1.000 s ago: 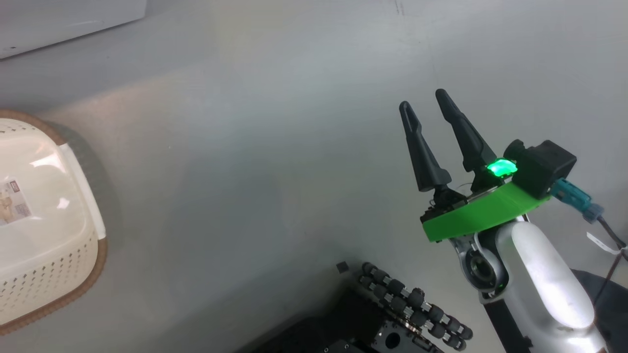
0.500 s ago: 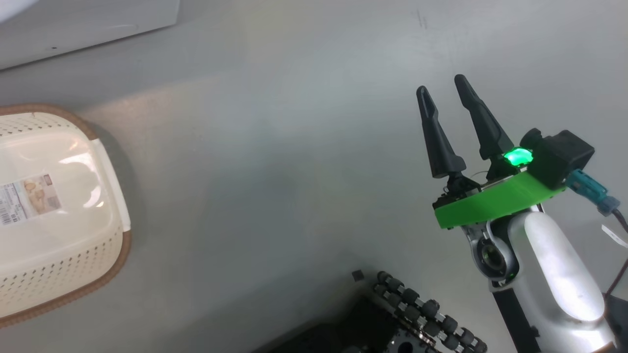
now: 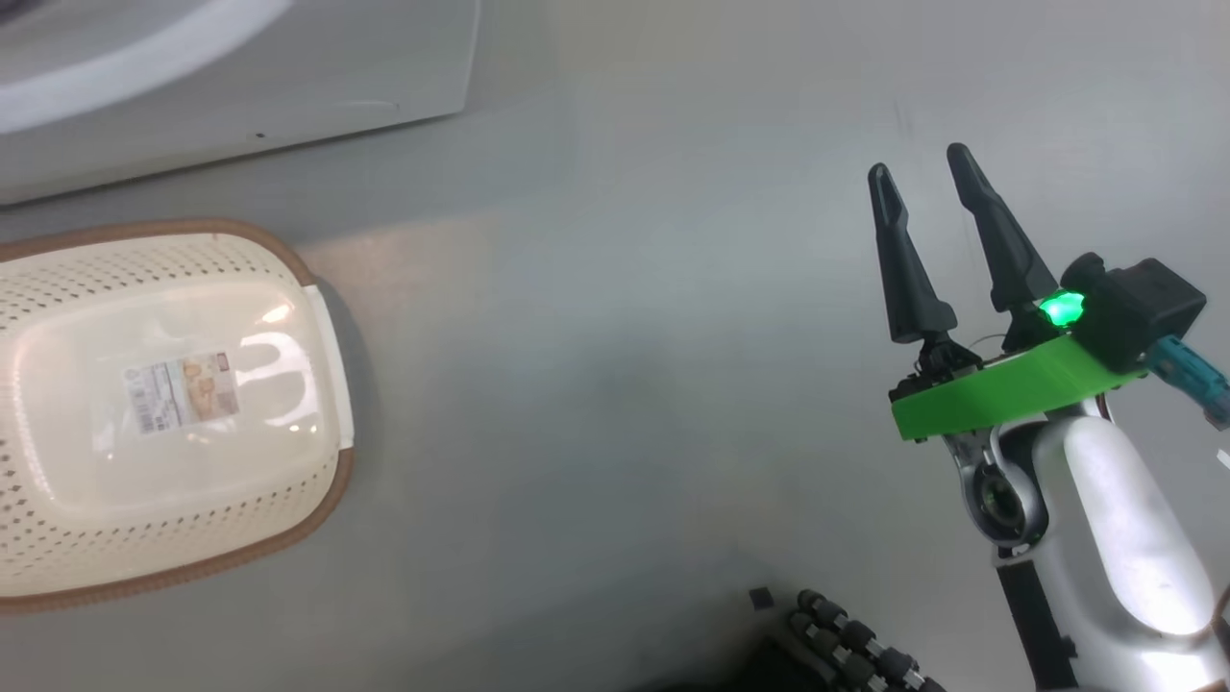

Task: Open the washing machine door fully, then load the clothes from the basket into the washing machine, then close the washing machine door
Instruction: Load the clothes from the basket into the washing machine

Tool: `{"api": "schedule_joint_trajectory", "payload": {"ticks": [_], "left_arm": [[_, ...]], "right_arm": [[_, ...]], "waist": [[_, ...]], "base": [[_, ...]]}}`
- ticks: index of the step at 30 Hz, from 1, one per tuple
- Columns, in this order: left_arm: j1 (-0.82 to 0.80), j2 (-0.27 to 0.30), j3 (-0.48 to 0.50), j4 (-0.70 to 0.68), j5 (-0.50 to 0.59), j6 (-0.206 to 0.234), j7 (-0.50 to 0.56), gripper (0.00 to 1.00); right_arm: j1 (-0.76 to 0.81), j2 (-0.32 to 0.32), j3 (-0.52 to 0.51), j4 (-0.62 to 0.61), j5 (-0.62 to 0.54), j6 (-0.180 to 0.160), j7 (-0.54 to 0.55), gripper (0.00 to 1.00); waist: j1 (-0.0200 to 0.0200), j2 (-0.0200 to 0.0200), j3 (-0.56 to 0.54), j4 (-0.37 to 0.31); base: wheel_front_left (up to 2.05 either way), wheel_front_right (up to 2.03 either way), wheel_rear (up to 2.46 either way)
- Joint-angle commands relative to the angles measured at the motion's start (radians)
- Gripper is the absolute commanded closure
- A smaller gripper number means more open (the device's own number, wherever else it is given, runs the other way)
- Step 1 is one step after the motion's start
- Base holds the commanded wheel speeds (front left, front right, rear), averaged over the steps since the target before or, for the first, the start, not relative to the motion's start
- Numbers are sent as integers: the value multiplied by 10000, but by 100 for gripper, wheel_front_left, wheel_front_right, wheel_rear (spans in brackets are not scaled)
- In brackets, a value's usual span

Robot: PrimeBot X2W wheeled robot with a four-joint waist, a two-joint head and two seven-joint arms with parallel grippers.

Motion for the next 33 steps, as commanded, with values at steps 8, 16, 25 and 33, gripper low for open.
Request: {"api": "schedule_joint_trajectory", "payload": {"ticks": [8,16,25,33], "left_arm": [[2251,-284,554,-1575,-225,523,-561,0],[4965,-1021,981,-4137,187,1028,-613,0],[7537,-1700,1089,-5997,650,1257,-615,0],[9306,-2384,806,-6528,766,1396,-616,0]], "right_arm": [[838,-81,-495,-598,-393,17,448,0],[1463,-81,-1017,-1083,-777,17,990,0],[1971,-81,-1109,-1321,-1044,17,1439,0],[2730,-81,-1251,-1617,-1342,17,1935,0]], "waist": [[1,-1,-1329,833],[1,-1,-2236,1350],[1,-1,-3290,1631],[1,-1,-4344,2111]], "base": [[0,0,0],[0,0,0],[0,0,0],[0,0,0]]}}
